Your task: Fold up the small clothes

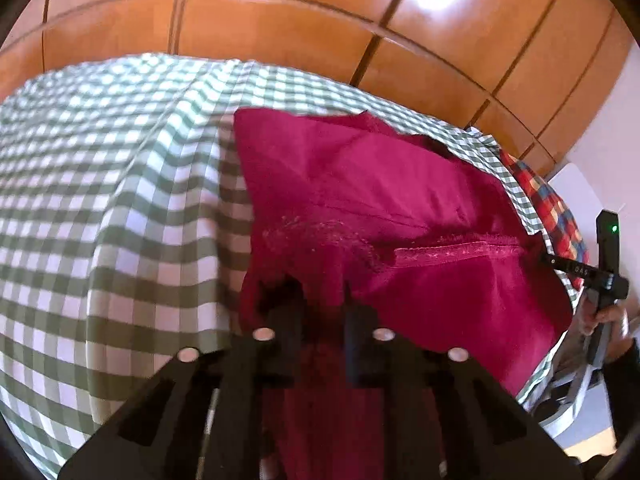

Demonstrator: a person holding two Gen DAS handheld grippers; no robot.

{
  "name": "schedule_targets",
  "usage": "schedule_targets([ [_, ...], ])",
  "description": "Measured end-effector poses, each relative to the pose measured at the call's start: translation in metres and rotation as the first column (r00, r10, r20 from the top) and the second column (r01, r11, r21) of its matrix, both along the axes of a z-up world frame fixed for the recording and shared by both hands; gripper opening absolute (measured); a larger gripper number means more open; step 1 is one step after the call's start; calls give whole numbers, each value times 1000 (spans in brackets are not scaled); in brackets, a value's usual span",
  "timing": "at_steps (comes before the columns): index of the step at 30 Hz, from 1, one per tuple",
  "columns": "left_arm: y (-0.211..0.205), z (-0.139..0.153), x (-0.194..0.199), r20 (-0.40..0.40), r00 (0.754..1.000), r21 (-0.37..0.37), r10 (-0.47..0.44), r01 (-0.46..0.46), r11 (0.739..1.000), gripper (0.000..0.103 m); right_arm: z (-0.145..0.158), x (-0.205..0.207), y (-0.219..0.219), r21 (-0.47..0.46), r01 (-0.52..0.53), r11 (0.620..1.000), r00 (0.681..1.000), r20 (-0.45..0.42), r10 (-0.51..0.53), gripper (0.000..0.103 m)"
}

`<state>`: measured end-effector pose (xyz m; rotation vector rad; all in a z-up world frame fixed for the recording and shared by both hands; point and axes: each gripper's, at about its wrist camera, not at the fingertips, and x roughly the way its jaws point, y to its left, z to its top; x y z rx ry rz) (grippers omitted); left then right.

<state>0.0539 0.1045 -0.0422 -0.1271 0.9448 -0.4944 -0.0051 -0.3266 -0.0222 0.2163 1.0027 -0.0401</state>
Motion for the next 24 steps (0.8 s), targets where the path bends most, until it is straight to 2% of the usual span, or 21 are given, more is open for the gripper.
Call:
schedule_targets([
  [3,1,13,-14,50,999,-9,-6,7,1000,8,21,-14,1,-13,-6,1000,999,48,6,8],
  [6,13,34,-27,99,995,-60,4,2,998,8,45,-21,3,-8,-10,1000,994,106,11,8],
  [10,22,55,-27,142,989,-97,27,-13,995,8,68,-4,1,14,-10,1000,985,170,7,8],
  [12,22,62,-17,157,987,-104,37,-20,994,8,73,16,-1,13,6,1000,982,190,-8,8],
  [15,13,72,14,182,982,-77,55,-42,996,8,70,47,-12,40,47,998,981,184,-54,8],
  [20,-2,71,71,165,983,-53,86,-78,996,8,54,106,-28,63,110,992,982,144,-118,8],
  [24,-11,62,114,129,985,-25,116,-114,993,8,37,146,-33,44,136,990,984,114,-140,8],
])
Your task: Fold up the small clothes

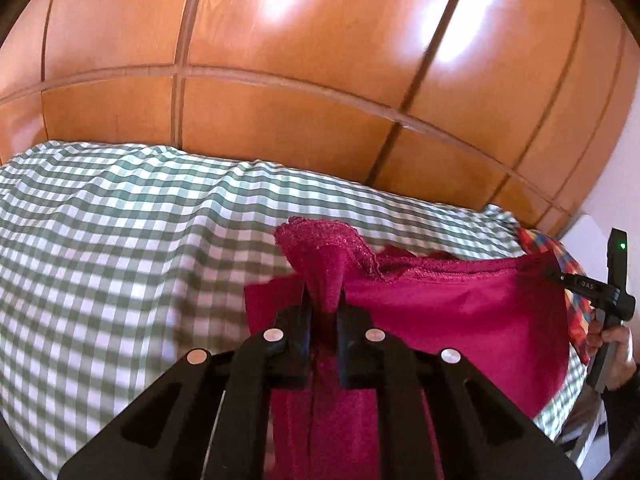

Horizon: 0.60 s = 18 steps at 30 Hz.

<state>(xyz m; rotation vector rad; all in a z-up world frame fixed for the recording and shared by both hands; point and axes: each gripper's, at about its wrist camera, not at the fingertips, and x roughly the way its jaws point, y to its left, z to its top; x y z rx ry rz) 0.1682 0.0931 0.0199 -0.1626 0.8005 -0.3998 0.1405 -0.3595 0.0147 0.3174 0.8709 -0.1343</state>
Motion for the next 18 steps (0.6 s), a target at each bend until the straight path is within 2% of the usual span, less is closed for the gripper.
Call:
schedule_targets([
  [8,-16,-52,65,-123,988,109,91,-77,991,9,-55,42,-6,-22,43,999,992,-122,-46,8],
  [11,-21,-77,76,-169,978,177,121,-91,980,14,-60,41,-4,-31,25,999,992,-125,-28,8],
  [13,-24,-74,71,-148,981,208,129,-96,973,21,-53,35,-6,-8,16,1000,994,-111,-17,18],
  [14,-25,-70,69,-134,981,228,139,-106,968,33,-46,26,-8,8,16,1000,996,-92,-15,29],
  [15,-24,-64,63,-107,982,254,158,-127,959,44,-42,21,-10,16,16,1000,997,-78,-15,35],
  [18,-17,-49,46,-52,984,246,170,-152,957,44,-30,-11,-18,88,12,996,999,-37,-9,36],
])
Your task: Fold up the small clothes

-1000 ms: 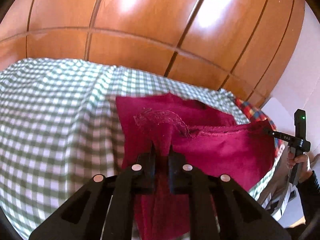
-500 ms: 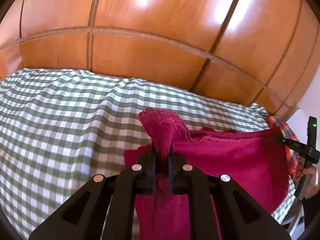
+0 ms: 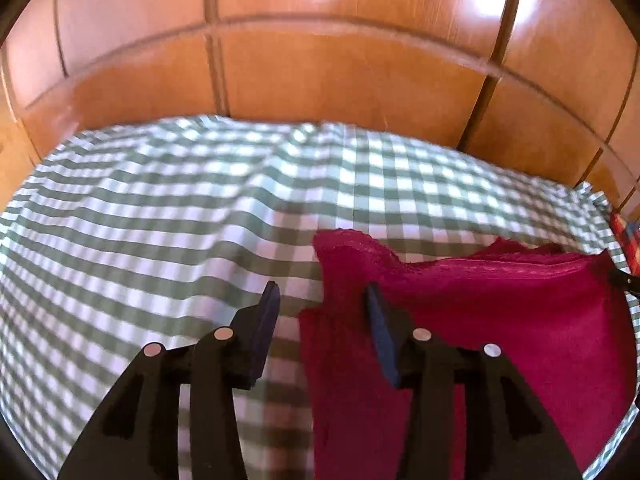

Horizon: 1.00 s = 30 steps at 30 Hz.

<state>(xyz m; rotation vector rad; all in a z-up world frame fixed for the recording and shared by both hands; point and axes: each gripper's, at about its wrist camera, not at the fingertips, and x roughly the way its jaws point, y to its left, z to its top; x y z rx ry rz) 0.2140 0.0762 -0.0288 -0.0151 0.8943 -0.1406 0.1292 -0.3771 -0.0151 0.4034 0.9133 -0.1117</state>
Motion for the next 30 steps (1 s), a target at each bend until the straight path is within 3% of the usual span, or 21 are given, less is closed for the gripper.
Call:
schedule_targets([
  [3,9,15,-37,53,999,-19,-8,9,1000,44,1,-40,-5,63,0,998,1000,8,0,36],
  [7,19,13,-81,57,998,-41,-12,15,999,44,-12,-99,-1,144,-10,990,1000,-12,12,36],
  [11,33,-3,-122,7,1000,-91,3,-3,996,48,-27,-141,10,207,-17,978,999,-29,24,36],
  [16,40,-22,-154,-50,999,-142,0,-7,990,48,-41,-158,15,259,14,966,999,-34,-5,36],
  [21,32,-36,-154,-76,997,-104,-4,-4,995,38,-40,-152,23,193,-13,981,999,-46,23,9],
  [22,29,-36,-155,-75,997,-95,-6,-1,995,35,-36,-154,27,158,-31,987,998,-50,39,9],
  [24,24,-33,-159,-69,997,-73,-20,15,997,17,-30,-157,28,111,-45,993,997,-58,52,8],
  [26,15,-27,-167,-49,998,-1,-33,33,999,12,-31,-162,26,95,-45,994,996,-72,52,8],
  [30,5,-14,-181,-13,1000,81,-28,29,996,15,-45,-161,22,96,-22,995,994,-103,32,8],
])
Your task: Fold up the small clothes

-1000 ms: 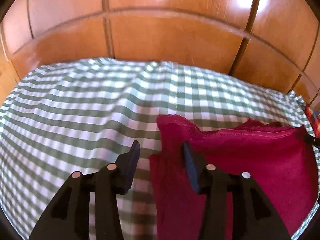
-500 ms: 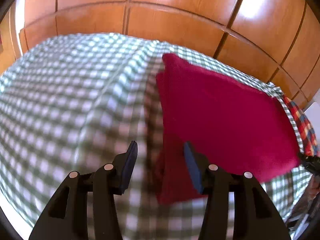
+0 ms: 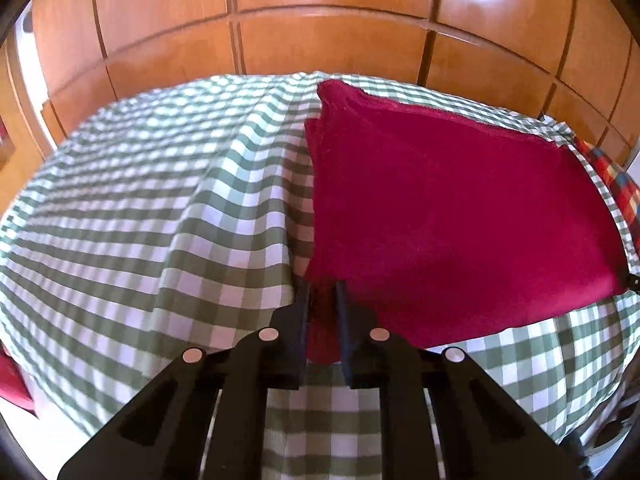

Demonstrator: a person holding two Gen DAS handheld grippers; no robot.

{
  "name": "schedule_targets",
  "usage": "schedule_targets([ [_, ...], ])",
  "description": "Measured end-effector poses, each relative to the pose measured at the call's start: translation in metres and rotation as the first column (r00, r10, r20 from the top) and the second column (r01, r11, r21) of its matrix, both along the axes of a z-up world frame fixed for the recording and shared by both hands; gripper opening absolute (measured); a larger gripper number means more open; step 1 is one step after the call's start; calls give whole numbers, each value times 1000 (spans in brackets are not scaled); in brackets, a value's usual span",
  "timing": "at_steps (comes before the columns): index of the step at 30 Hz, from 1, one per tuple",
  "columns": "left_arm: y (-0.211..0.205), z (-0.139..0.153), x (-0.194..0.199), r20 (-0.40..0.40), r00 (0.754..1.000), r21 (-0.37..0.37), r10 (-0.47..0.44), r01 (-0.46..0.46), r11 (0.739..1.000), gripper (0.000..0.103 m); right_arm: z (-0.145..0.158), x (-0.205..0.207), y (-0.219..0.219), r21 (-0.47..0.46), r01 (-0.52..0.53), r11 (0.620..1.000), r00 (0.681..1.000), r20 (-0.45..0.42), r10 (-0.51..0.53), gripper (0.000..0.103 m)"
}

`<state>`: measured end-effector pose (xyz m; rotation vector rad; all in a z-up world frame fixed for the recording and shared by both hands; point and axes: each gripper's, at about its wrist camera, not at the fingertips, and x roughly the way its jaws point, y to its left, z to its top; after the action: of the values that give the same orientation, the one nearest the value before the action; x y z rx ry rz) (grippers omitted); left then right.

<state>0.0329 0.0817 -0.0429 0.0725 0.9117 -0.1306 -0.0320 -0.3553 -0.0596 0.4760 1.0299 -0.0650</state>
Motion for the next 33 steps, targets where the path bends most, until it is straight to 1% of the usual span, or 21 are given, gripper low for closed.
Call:
schedule_targets([
  [3,1,9,-7,26,999,20,21,-22,1000,15,2,3,1,-8,7,1000,1000,0,-7,8],
  [4,2,13,-10,39,999,22,29,-30,999,17,2,2,2,-9,9,1000,1000,-2,-9,8],
  [5,4,16,-12,53,998,28,36,-38,999,21,4,-1,2,-8,13,1000,1000,-1,-13,10],
  [6,5,20,-14,68,997,39,41,-44,998,25,7,-2,3,-10,18,1000,1000,0,-18,18],
  [7,6,22,-14,78,996,48,42,-46,998,26,10,-3,3,-29,32,999,999,-3,-32,25],
  [8,7,24,-15,89,995,57,45,-51,997,28,12,-3,2,-55,43,998,999,-6,-43,39],
  [9,8,26,-16,98,994,59,48,-54,997,29,15,-4,2,-73,51,996,999,-5,-51,41],
  [17,7,40,-22,157,987,75,43,-55,996,35,39,-3,6,-129,64,990,998,33,-60,41],
  [22,3,44,-24,187,982,94,29,-48,994,36,52,2,14,-138,54,989,996,72,-44,41],
  [33,1,45,-25,187,982,109,16,-36,993,39,63,18,44,-123,-16,992,994,104,29,41],
])
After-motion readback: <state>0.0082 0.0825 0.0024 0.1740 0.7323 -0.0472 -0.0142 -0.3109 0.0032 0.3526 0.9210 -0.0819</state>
